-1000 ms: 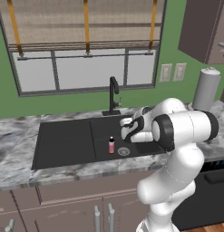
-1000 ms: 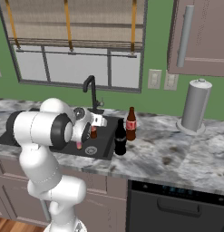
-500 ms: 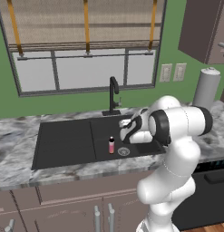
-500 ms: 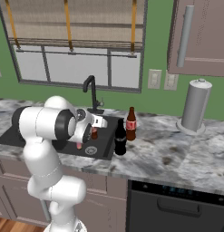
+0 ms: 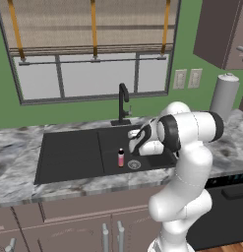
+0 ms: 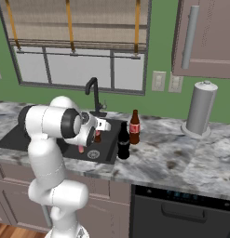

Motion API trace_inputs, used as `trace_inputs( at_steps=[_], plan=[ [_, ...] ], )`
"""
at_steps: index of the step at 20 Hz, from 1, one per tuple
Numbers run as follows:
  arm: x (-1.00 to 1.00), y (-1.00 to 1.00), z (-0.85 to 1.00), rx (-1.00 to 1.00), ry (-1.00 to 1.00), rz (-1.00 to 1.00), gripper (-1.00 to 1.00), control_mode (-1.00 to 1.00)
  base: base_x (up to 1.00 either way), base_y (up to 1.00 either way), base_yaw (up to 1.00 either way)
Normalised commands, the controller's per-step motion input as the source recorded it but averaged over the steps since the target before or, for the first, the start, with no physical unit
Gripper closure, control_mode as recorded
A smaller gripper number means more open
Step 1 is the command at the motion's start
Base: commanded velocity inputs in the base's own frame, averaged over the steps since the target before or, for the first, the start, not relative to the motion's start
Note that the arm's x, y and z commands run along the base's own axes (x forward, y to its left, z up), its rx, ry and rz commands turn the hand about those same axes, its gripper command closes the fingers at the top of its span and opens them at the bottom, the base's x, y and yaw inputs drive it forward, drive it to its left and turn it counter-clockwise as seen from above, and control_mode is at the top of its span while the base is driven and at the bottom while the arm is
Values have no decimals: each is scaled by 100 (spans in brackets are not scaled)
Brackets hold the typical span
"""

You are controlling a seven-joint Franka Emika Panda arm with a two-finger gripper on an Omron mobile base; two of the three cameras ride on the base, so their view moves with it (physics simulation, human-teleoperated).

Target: Place the large bottle from the dining counter next to the other large bottle outside the sink, and place the small bottle from the dining counter next to the other small bottle inside the sink.

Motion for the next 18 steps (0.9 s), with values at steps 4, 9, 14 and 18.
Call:
trace_inputs(
  at_steps=[4, 9, 14, 18],
  plan=[
    [14, 3, -18, 0, 0, 0, 100, -100, 0, 0, 0],
    [13, 1, -19, 0, 0, 0, 100, -100, 0, 0, 0],
    [15, 0, -22, 0, 0, 0, 100, -100, 0, 0, 0],
    [10, 2, -22, 0, 0, 0, 100, -100, 0, 0, 0]
  ],
)
